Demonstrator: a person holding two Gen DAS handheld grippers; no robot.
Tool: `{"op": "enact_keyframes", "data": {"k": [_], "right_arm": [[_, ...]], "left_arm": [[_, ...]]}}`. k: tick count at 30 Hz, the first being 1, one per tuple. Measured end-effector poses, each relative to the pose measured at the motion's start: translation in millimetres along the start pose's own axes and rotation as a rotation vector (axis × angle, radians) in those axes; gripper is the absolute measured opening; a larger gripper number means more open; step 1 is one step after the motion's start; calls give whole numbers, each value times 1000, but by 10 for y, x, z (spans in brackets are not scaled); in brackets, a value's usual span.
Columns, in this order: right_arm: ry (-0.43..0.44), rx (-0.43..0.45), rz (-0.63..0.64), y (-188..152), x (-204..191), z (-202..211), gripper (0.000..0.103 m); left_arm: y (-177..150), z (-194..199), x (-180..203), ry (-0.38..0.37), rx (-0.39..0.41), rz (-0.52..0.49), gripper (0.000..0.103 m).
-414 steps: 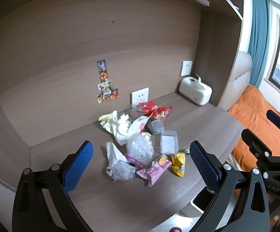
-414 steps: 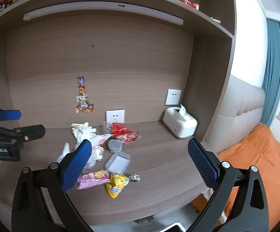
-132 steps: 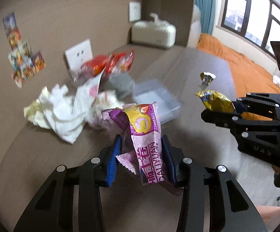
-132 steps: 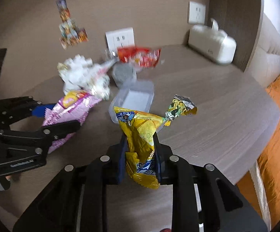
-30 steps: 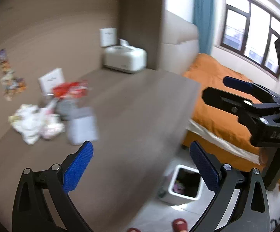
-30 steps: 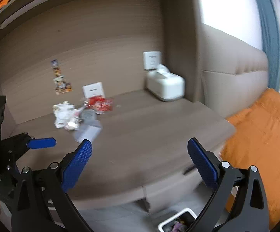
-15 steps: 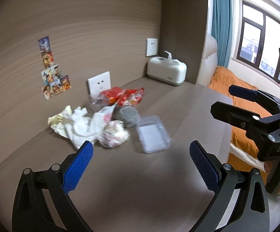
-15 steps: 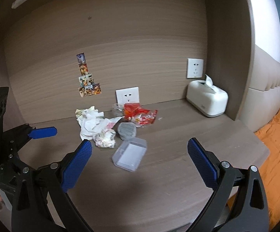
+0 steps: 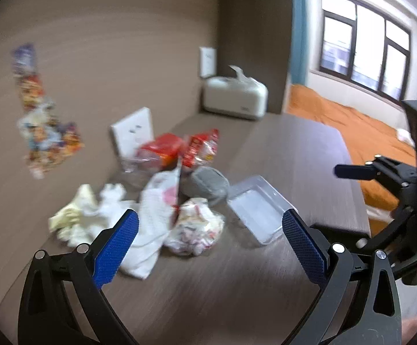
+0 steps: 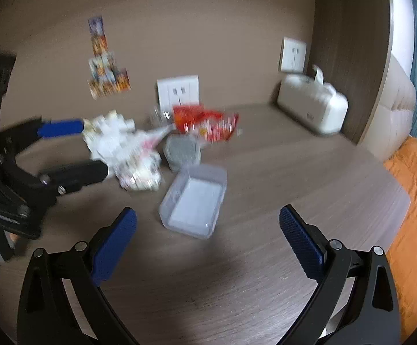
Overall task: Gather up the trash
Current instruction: 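Grasp the crumpled tissue bundle with the left tool while the right tool grasps the clear box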
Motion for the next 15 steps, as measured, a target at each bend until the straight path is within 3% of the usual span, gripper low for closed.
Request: {"op": "enact_keyframes", "data": {"k": [6, 10, 12, 14, 15], "right_arm": [[-24, -73, -43, -57, -43, -362, 99], [-9, -96, -45, -41, -109, -506, 98], [10, -102, -40, -30, -156, -551, 89], [25, -128, -36, -36, -183, -608, 64], [24, -130, -39, -34, -175, -614, 63]], "left_arm": [[-76, -381, 27, -102, -73, -57, 95], [-83, -559, 15, -149, -106, -60, 80], [-89, -634, 13, -173, -125, -64, 76], [-116, -727, -1, -207, -166, -52, 64], [-136, -780, -16, -202, -189, -51, 53]]}}
Point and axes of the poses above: each gripper's, at about its wrist camera, not at the fingertips, and z roughly against the way its jaws point, x to its right, y to its top, the point moved 6 cm from there along -z, roughly the way its jaws point
